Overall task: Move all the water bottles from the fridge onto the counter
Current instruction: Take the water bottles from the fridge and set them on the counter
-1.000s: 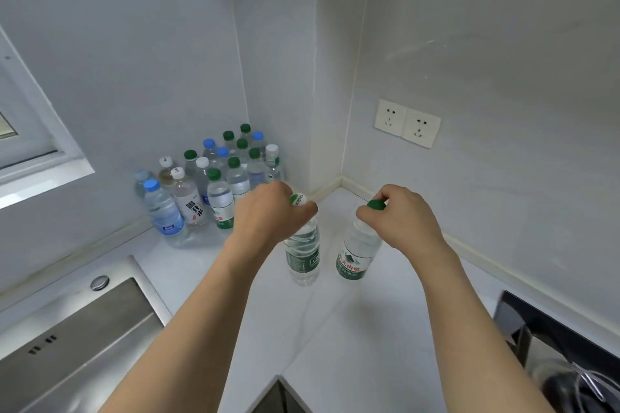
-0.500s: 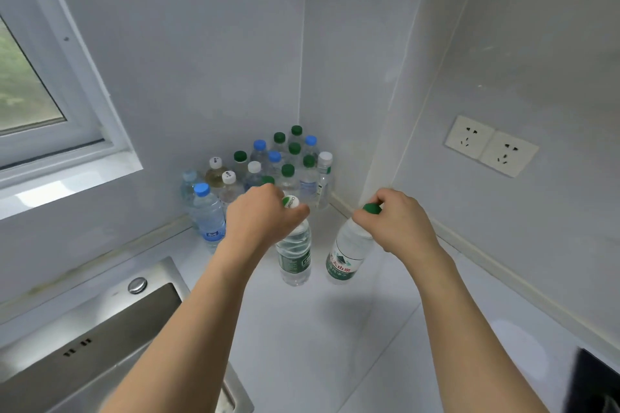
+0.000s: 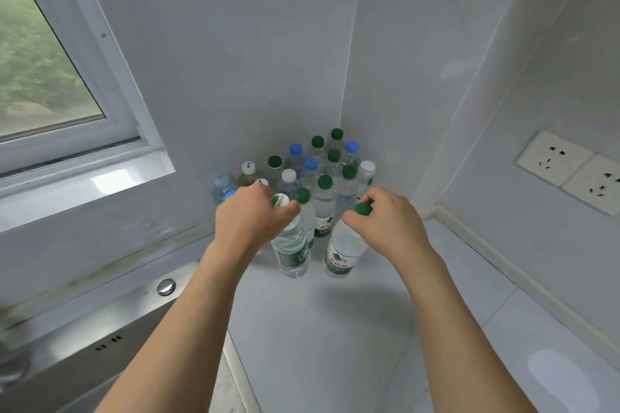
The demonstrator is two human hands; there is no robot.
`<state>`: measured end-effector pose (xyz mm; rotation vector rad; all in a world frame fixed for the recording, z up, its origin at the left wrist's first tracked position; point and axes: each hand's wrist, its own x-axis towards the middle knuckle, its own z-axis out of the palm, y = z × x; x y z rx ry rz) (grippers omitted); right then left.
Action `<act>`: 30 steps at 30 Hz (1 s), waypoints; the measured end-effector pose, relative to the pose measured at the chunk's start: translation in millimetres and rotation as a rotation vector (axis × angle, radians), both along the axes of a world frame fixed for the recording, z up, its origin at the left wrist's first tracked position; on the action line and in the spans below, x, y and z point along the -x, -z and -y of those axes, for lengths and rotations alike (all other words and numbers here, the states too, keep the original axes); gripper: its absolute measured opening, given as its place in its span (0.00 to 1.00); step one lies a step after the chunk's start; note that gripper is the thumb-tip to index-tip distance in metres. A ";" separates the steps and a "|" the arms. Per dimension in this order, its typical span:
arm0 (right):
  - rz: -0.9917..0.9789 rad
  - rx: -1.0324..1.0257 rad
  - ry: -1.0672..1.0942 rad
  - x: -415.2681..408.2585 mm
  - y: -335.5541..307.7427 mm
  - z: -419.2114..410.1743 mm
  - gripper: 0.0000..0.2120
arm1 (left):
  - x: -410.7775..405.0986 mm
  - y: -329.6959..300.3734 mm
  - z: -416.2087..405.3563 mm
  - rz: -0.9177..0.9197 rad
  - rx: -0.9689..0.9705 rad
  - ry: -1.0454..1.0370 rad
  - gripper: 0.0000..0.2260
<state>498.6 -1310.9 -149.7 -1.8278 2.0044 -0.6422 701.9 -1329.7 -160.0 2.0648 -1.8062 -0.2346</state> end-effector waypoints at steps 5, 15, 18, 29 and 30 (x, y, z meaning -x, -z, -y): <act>-0.001 -0.022 -0.007 -34.5 4.5 14.8 0.11 | -28.4 -2.9 11.0 0.013 -0.007 0.030 0.18; 0.017 -0.041 -0.052 -90.1 13.5 34.0 0.10 | -78.1 6.0 17.3 0.043 -0.050 0.029 0.19; 0.003 -0.063 -0.063 -101.0 19.7 37.2 0.11 | -87.4 13.1 14.5 0.033 -0.076 0.035 0.17; -0.074 -0.166 -0.059 -118.4 49.8 53.5 0.10 | -101.6 44.5 4.0 0.007 -0.171 0.113 0.20; -0.068 -0.178 -0.058 -118.1 52.8 55.5 0.10 | -101.3 47.7 4.4 0.012 -0.177 0.129 0.20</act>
